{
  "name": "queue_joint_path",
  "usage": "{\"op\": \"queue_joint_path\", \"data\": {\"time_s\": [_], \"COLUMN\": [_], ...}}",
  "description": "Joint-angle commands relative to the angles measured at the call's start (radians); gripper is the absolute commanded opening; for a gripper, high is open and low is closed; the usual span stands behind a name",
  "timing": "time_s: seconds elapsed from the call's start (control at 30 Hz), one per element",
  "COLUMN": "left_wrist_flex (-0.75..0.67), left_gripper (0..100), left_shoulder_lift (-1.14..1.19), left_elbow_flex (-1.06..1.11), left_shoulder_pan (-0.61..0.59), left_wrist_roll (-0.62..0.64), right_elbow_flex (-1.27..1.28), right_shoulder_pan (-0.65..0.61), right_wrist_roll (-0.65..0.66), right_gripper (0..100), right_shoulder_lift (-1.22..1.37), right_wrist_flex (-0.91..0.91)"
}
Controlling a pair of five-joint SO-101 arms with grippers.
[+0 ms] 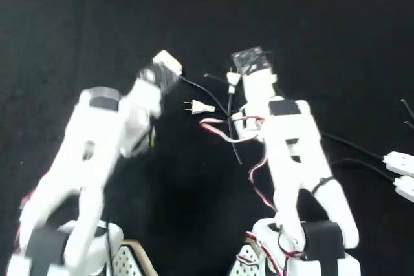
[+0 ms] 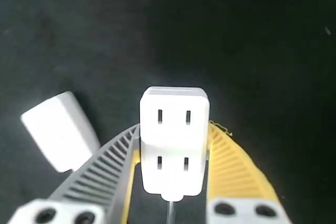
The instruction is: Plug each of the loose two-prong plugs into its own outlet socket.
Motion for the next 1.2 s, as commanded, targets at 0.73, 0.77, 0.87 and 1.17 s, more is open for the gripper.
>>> {"op": "queue_joint_path", "data": {"time_s": [0.73,0.77,0.87,1.17], "left_wrist_flex": [-0.27,-0.282,-0.295,-0.275], "left_gripper": [3,3,3,5], "left_shoulder_lift": [-0.236,-0.157,0.071,0.417], "left_elbow_flex": [0.274,0.237,0.102,-0.142], "left_shoulder_pan": [0.444,0.444,0.446,0.426], "left_wrist_roll": [-0.18,-0.178,-0.144,-0.023], "right_elbow_flex": [-0.101,-0.107,-0.12,-0.124], "right_shoulder_pan": [0.087,0.097,0.126,0.135], "right_wrist_roll": [-0.041,-0.043,-0.066,-0.068], "right_gripper": [1.2,1.2,1.2,1.2], "right_shoulder_lift": [-0.005,-0.005,-0.005,-0.005], "right_wrist_flex": [0.023,0.023,0.025,0.031]}}
